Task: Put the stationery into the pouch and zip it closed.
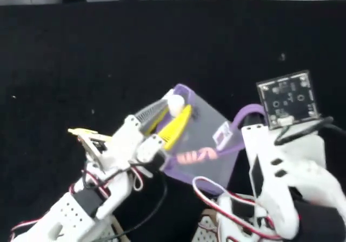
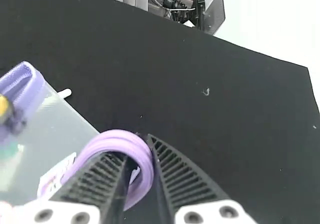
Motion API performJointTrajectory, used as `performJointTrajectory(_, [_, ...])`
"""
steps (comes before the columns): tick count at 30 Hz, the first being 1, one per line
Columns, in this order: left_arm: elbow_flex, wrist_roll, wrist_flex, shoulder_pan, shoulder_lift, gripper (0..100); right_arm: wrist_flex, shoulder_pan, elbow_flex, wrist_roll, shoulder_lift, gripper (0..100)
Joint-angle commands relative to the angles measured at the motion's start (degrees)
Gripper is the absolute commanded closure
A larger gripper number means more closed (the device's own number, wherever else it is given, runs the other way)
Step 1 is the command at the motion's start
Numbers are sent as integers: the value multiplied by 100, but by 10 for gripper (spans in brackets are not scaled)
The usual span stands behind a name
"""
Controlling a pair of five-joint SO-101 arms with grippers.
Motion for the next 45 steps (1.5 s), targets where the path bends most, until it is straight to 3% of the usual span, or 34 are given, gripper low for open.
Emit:
performJointTrajectory(1, [13, -308, -35, 374, 97, 970, 114, 53, 22, 62, 180, 987])
performJointTrajectory(8, [-13, -220, -18, 409, 79, 970, 114, 53, 22, 62, 180, 987])
performJointTrajectory(12, [-75, 352, 53, 382, 44, 881, 114, 53, 22, 62, 180, 987])
performJointTrajectory(20, [-1842, 475, 2523, 189, 88, 807, 114, 62, 22, 70, 154, 987])
performJointTrajectory(28, [-2879, 809, 2813, -945, 35, 797, 105, 79, 13, 70, 145, 987])
performJointTrajectory(32, [-3626, 809, 3534, -1314, 35, 796, 70, 79, 22, 70, 145, 987])
performJointTrajectory(35, [-4286, 809, 3938, -2149, 26, 796, -9, 88, 22, 70, 163, 987])
performJointTrajectory(41, [-4954, 844, 4378, -5218, 79, 801, -264, 97, 13, 26, 189, 987])
performJointTrajectory(43, [-4892, 844, 4422, -5815, 88, 802, -404, 97, 22, 9, 198, 987])
performJointTrajectory(45, [-4620, 844, 4404, -5947, 79, 802, -492, 97, -13, -18, 312, 987])
